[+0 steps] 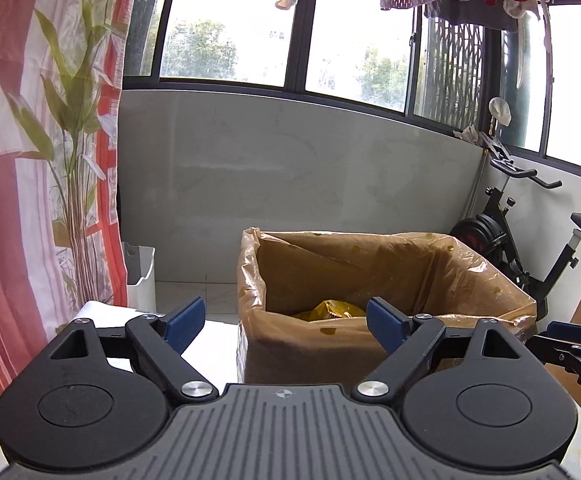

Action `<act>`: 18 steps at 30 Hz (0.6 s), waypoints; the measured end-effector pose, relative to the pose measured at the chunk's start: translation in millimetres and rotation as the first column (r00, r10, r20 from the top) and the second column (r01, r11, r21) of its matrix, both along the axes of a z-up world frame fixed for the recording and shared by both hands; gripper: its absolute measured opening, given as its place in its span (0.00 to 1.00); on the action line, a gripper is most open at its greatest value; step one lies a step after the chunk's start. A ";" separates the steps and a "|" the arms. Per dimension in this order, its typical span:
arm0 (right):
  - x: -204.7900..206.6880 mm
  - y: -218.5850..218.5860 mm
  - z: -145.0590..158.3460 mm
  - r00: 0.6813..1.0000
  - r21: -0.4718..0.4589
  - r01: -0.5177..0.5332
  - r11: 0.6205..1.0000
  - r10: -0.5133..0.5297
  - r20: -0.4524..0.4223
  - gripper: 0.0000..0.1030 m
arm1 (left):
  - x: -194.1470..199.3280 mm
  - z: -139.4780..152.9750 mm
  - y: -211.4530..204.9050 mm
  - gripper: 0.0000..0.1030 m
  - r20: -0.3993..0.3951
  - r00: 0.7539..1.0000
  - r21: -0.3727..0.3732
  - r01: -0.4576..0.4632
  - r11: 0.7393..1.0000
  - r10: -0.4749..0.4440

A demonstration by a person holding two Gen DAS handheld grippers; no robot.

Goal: Organize snacks
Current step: 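Grasp the orange chip bag with the right tool while the left tool approaches the snacks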

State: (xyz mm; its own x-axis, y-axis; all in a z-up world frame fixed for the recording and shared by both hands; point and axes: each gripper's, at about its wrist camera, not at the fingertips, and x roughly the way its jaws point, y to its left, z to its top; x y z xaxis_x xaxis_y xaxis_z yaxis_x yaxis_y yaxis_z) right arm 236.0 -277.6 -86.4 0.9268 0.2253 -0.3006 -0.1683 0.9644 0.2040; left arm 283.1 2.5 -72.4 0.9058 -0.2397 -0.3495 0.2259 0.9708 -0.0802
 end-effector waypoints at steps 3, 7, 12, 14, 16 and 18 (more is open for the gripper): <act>-9.2 -2.3 -15.9 0.999 0.024 0.031 0.999 -0.030 -0.044 0.92 | -11.1 -12.5 6.7 0.87 -0.017 1.000 0.004 0.008 1.000 -0.008; -15.4 -2.2 -44.0 0.990 0.020 0.067 0.998 -0.064 -0.128 0.92 | -18.9 -30.1 12.8 0.87 -0.054 0.998 -0.006 0.008 1.000 -0.009; -26.0 1.2 -79.8 0.976 0.006 0.090 0.996 -0.087 -0.202 0.92 | -22.8 -51.6 22.2 0.86 -0.099 0.995 -0.009 -0.002 1.000 0.002; -28.3 2.1 -91.8 0.968 0.016 0.104 0.994 -0.098 -0.232 0.92 | -23.2 -57.7 24.4 0.85 -0.105 0.994 -0.003 -0.002 1.000 0.002; -29.4 3.9 -101.0 0.962 0.021 0.112 0.993 -0.103 -0.252 1.00 | -23.0 -63.3 25.6 0.85 -0.115 0.993 -0.005 0.001 1.000 -0.001; -30.6 6.8 -107.5 0.961 0.018 0.117 0.993 -0.108 -0.253 1.00 | -23.3 -68.1 25.4 0.84 -0.125 0.992 -0.003 0.004 1.000 -0.005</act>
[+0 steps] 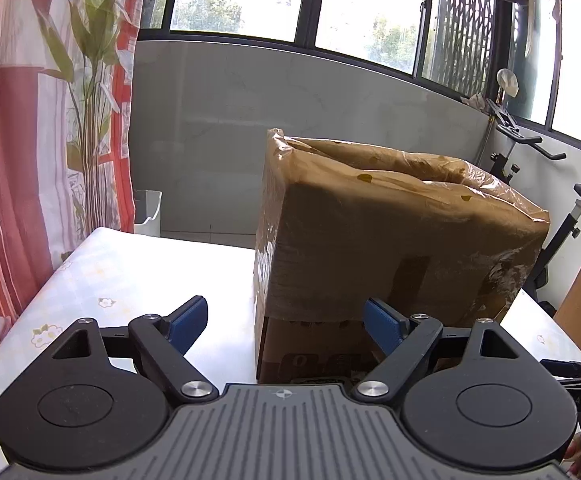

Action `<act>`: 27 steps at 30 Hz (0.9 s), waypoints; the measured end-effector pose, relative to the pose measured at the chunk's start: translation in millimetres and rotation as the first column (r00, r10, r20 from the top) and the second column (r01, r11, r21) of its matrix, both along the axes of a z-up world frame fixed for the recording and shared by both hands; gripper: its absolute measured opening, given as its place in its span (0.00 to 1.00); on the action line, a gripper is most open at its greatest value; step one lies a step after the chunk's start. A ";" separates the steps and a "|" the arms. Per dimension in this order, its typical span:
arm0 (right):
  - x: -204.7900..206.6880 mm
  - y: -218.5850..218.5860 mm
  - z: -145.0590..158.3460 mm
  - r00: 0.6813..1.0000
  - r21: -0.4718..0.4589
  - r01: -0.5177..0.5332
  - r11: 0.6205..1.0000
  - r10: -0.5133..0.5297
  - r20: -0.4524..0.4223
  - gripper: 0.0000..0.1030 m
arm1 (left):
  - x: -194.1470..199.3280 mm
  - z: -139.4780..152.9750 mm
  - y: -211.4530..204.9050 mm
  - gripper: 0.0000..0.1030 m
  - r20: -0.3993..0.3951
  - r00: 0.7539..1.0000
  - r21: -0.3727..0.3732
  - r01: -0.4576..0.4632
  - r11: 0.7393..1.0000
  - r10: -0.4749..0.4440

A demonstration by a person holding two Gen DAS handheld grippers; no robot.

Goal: Organize snacks
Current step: 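Grasp the orange chip bag with the right tool while the left tool approaches the snacks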

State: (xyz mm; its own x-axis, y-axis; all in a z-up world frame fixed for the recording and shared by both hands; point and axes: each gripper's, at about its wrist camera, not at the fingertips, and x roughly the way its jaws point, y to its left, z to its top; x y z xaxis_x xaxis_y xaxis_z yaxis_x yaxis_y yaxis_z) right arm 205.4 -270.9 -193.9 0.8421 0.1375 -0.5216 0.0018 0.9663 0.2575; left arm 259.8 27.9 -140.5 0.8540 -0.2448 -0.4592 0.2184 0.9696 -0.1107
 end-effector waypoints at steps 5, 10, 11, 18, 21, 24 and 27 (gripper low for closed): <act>2.4 3.5 -15.7 0.999 -0.001 0.024 1.000 -0.024 -0.046 1.00 | -3.6 -15.1 -4.5 0.81 -0.029 0.999 0.029 0.016 0.999 -0.015; -1.2 -7.7 -30.5 0.998 0.089 0.047 0.995 -0.042 -0.056 1.00 | -7.7 -28.8 -7.7 0.81 -0.062 0.998 0.028 0.024 0.999 -0.022; -1.9 -8.7 -31.5 0.998 0.097 0.050 0.994 -0.045 -0.053 1.00 | -7.7 -31.2 -8.0 0.81 -0.069 0.997 0.027 0.025 0.999 -0.023; -2.2 -3.4 -32.1 0.999 0.072 0.020 0.997 -0.016 -0.051 0.99 | -9.6 -51.8 -15.2 0.81 -0.133 0.991 0.025 0.038 0.999 -0.034; -9.4 5.8 -32.5 1.000 0.033 -0.020 0.999 0.020 -0.012 0.92 | -10.1 -60.3 -20.5 0.81 -0.156 0.987 0.037 0.047 0.998 -0.041; -20.0 12.9 -33.4 0.998 0.009 -0.049 0.999 0.049 0.037 0.88 | -9.8 -67.1 -27.7 0.81 -0.175 0.983 0.055 0.065 0.996 -0.055; -27.6 18.1 -33.5 0.994 -0.012 -0.076 0.997 0.077 0.074 0.85 | -7.2 -73.3 -34.9 0.81 -0.191 0.980 0.075 0.077 0.994 -0.062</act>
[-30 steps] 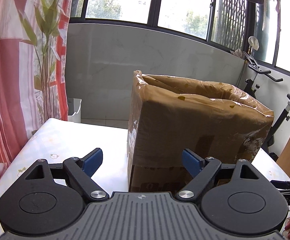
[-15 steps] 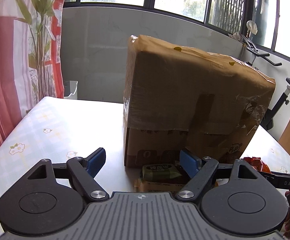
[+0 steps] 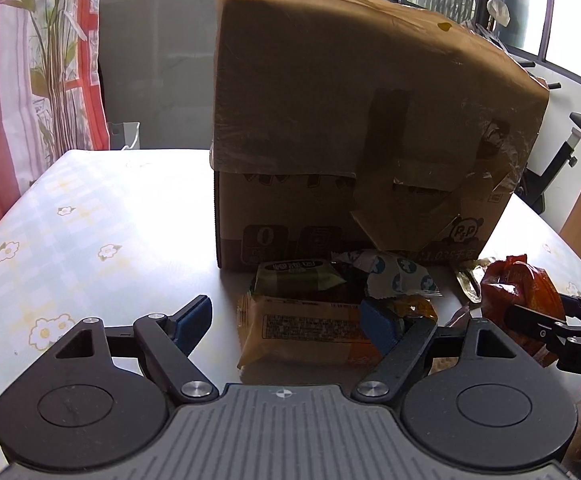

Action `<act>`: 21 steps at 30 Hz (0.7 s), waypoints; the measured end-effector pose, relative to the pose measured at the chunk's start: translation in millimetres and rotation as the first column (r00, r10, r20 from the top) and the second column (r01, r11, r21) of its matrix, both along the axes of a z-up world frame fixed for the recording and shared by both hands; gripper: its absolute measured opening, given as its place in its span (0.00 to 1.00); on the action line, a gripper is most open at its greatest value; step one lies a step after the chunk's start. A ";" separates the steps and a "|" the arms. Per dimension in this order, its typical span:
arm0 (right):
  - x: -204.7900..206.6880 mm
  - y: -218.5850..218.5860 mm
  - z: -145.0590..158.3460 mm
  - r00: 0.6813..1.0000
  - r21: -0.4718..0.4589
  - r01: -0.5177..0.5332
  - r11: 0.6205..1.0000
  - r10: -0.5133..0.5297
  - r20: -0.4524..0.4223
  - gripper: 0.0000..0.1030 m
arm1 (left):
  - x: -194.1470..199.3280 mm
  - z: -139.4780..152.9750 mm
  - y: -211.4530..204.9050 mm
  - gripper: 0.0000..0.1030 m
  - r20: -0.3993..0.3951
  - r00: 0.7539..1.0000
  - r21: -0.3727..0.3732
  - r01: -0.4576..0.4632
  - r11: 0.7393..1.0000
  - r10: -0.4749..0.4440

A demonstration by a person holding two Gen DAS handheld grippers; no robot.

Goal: Organize snacks
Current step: 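Grasp the orange chip bag with the right tool while the left tool approaches the snacks, then grasp the long orange bread pack with the left tool while the right tool holds the chip bag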

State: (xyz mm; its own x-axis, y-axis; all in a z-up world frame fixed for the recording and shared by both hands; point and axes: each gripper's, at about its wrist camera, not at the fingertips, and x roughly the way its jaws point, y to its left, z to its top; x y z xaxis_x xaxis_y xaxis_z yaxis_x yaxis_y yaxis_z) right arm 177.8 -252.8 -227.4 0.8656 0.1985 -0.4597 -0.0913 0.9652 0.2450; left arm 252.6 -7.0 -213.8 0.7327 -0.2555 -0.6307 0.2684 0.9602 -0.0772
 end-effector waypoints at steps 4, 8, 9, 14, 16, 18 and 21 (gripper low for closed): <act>-2.7 1.7 -1.1 1.000 -0.011 -0.011 1.000 0.011 0.028 0.84 | 5.6 -7.0 -6.5 0.80 -0.031 0.999 0.004 -0.027 1.000 0.028; -2.1 -2.8 -2.6 0.999 0.016 -0.014 1.000 0.014 0.031 0.84 | 11.5 -12.2 -8.7 0.65 -0.105 0.992 -0.026 -0.072 0.997 0.069; -1.9 -3.9 -2.8 0.999 0.023 -0.014 1.000 0.013 0.031 0.84 | 12.7 -13.5 -7.6 0.60 -0.141 0.986 -0.048 -0.095 0.994 0.087; -3.0 -7.6 -3.3 0.999 0.049 -0.013 0.999 0.011 0.033 0.84 | 16.8 -14.6 0.5 0.59 -0.235 0.955 -0.150 -0.219 0.964 0.181; -3.1 -7.8 -3.3 0.999 0.052 -0.017 0.998 0.015 0.034 0.84 | 22.3 -15.0 4.2 0.61 -0.252 0.943 -0.170 -0.266 0.949 0.219; -3.2 -8.0 -3.2 0.999 0.059 -0.023 0.998 0.021 0.036 0.84 | 28.8 -15.7 4.7 0.63 -0.252 0.932 -0.149 -0.302 0.942 0.259; -4.5 -11.5 -3.7 0.999 0.073 -0.026 0.997 0.023 0.036 0.84 | 36.4 -21.5 2.5 0.66 -0.257 0.925 -0.151 -0.326 0.933 0.281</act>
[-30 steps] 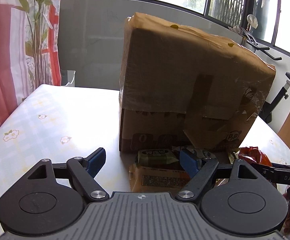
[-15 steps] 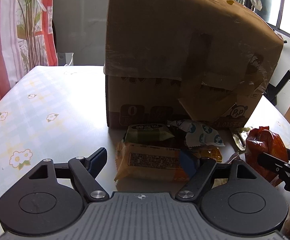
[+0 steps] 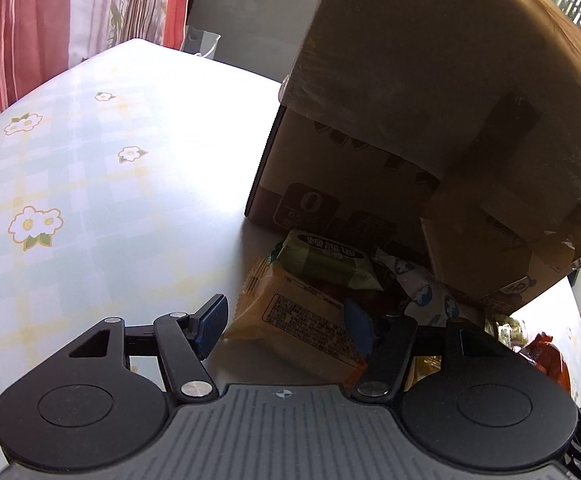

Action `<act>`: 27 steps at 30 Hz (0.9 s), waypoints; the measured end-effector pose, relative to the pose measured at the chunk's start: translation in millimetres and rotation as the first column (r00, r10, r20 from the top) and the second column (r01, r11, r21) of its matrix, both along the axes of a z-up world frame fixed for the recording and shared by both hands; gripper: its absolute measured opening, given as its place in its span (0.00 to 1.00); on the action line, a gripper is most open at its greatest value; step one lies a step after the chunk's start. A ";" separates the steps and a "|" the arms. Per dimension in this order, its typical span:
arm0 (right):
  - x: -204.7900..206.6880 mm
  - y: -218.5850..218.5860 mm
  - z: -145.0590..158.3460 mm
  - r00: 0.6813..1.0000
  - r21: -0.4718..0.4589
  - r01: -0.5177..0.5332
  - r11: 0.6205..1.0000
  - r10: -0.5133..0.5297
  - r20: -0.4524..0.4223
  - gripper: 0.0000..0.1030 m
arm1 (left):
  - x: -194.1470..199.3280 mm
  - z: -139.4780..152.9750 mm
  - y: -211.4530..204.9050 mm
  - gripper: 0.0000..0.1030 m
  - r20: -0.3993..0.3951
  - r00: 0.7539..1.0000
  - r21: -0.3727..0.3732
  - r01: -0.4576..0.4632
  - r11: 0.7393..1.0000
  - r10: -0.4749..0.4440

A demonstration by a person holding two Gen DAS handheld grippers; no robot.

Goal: Organize snacks
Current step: 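Grasp the long orange bread pack with the left tool while the right tool holds the chip bag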

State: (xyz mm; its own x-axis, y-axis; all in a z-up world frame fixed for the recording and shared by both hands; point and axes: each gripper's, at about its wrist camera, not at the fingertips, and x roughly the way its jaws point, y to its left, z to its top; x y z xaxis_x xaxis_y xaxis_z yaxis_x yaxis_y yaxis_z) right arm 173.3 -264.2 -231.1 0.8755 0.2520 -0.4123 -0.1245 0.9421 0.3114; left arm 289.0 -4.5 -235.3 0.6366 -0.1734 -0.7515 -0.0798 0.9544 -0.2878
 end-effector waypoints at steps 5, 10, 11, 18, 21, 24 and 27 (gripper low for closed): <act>-2.1 -6.2 -0.9 1.000 0.027 -0.002 1.000 0.002 -0.001 0.84 | 5.3 -4.6 -15.5 0.74 0.032 0.999 0.098 0.006 0.995 -0.010; -3.7 -8.6 -1.2 1.000 0.042 -0.003 0.999 0.003 -0.002 0.84 | 0.8 -17.9 -19.8 0.82 0.054 0.998 0.300 0.011 0.954 -0.028; -3.2 -9.3 -0.7 1.000 0.046 -0.003 0.999 0.003 -0.002 0.84 | -0.9 -19.2 -17.6 0.82 0.052 0.998 0.324 0.002 0.946 -0.020; -2.5 -12.4 -1.2 1.000 0.062 -0.004 0.998 0.004 -0.002 0.84 | -9.7 -15.8 20.1 0.81 0.043 0.997 0.324 -0.074 0.943 0.063; -2.6 -12.7 -1.1 1.000 0.064 -0.004 0.998 0.004 -0.002 0.84 | -15.6 -9.2 35.2 0.76 0.037 0.997 0.319 -0.082 0.944 0.074; -2.6 -12.7 -1.2 1.000 0.063 -0.004 0.998 0.004 -0.002 0.84 | -22.6 -1.0 40.2 0.69 0.044 0.999 0.289 -0.044 0.956 0.033; -2.5 -12.9 -1.2 1.000 0.063 -0.004 0.998 0.004 -0.002 0.84 | -40.0 7.7 34.1 0.68 0.092 0.995 0.289 0.019 0.957 -0.047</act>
State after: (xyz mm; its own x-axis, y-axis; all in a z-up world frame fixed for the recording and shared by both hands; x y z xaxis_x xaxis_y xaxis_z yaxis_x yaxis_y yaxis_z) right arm 170.8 -277.1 -232.3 0.8736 0.2813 -0.3971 -0.1277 0.9199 0.3707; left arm 249.0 29.6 -227.6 0.7066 0.0185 -0.7074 -0.0321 0.9995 -0.0059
